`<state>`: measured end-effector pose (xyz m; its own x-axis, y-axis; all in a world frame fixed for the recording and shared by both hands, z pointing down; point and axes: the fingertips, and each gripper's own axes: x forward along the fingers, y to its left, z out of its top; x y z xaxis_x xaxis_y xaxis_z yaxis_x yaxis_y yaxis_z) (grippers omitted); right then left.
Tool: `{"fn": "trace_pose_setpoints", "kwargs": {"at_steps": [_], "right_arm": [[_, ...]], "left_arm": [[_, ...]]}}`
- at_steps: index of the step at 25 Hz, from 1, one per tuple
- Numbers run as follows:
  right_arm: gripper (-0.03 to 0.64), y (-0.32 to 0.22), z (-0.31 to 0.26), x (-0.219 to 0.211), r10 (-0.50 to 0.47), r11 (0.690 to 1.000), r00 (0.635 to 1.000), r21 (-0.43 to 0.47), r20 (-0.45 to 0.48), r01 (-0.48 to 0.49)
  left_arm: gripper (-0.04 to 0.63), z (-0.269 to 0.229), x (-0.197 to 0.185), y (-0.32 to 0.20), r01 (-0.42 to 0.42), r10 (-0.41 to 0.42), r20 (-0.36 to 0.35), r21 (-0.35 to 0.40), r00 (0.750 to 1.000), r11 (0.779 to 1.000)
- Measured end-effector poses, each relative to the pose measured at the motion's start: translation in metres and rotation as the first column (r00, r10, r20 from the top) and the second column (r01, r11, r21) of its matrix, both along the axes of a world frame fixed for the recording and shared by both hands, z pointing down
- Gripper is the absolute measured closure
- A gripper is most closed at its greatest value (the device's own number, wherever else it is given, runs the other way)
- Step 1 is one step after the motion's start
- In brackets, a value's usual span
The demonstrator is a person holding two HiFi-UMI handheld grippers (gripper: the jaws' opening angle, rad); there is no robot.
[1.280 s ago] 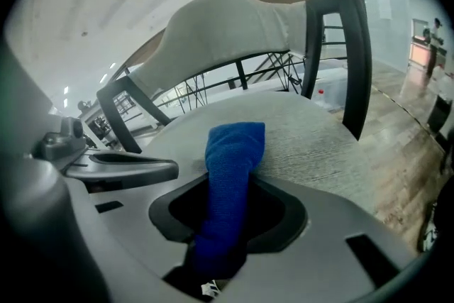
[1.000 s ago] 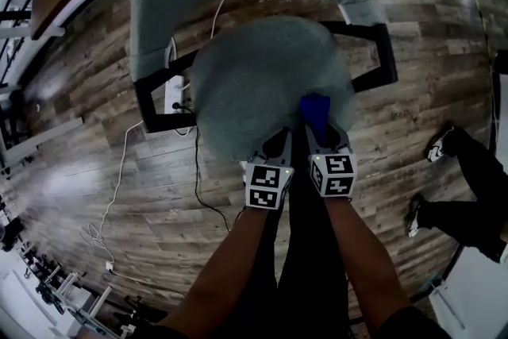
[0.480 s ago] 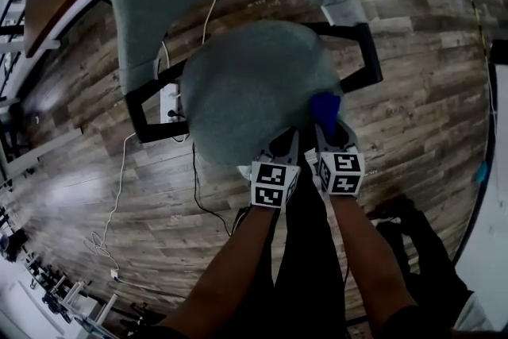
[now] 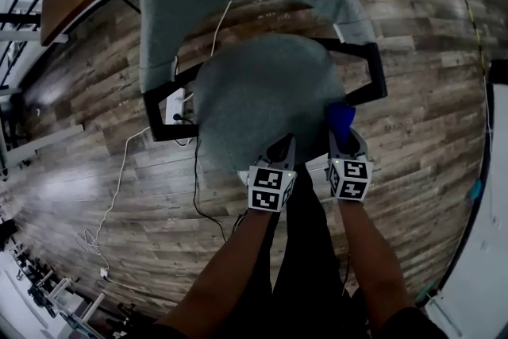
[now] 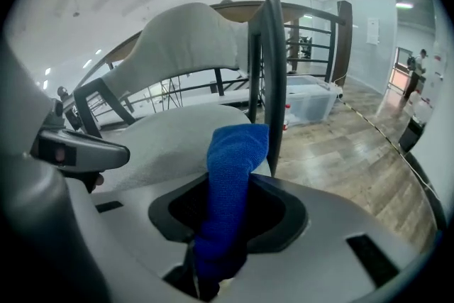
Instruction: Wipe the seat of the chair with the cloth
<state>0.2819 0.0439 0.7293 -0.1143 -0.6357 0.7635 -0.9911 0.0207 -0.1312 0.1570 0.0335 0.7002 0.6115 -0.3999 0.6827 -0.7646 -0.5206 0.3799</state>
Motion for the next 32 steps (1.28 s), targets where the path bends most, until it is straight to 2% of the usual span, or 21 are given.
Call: {"fn": "trace_pose_setpoints", "kwargs": {"at_steps": [3,7,13,17,22,27,32], "right_arm": [[0.477,-0.006,-0.027,-0.016,-0.062,0.997,0.998,0.040,-0.013,0.063],[0.477,-0.029,-0.080,-0.045,-0.128,0.983,0.992,0.130,-0.008,0.128],[0.477,-0.035,-0.178,-0.086,-0.118,0.970,0.993,0.217,0.016,0.112],[0.477,-0.045,-0.250,-0.101,-0.105,0.954,0.994,0.283,0.015,0.096],[0.477,-0.061,-0.316,-0.114,-0.134,0.920,0.991,0.371,-0.006,0.127],[0.477,-0.061,-0.372,-0.125,-0.084,0.901,0.988,0.433,0.126,0.021],[0.477,-0.055,-0.423,-0.152,-0.156,0.854,0.980,0.515,0.122,0.072]], "left_arm": [[0.594,-0.018,-0.012,-0.004,0.011,-0.011,-0.005,0.016,1.000,1.000],[0.594,-0.065,-0.034,-0.028,0.054,-0.051,-0.039,0.075,0.998,0.996],[0.594,-0.158,-0.075,-0.044,0.125,-0.116,-0.064,0.163,0.991,0.979],[0.594,-0.220,-0.097,-0.058,0.173,-0.155,-0.095,0.225,0.983,0.959],[0.594,-0.286,-0.109,-0.070,0.165,-0.135,-0.118,0.307,0.984,0.937],[0.594,-0.349,-0.121,-0.062,0.167,-0.121,-0.138,0.398,0.983,0.902],[0.594,-0.404,-0.138,-0.056,0.176,-0.124,-0.136,0.499,0.983,0.849]]}}
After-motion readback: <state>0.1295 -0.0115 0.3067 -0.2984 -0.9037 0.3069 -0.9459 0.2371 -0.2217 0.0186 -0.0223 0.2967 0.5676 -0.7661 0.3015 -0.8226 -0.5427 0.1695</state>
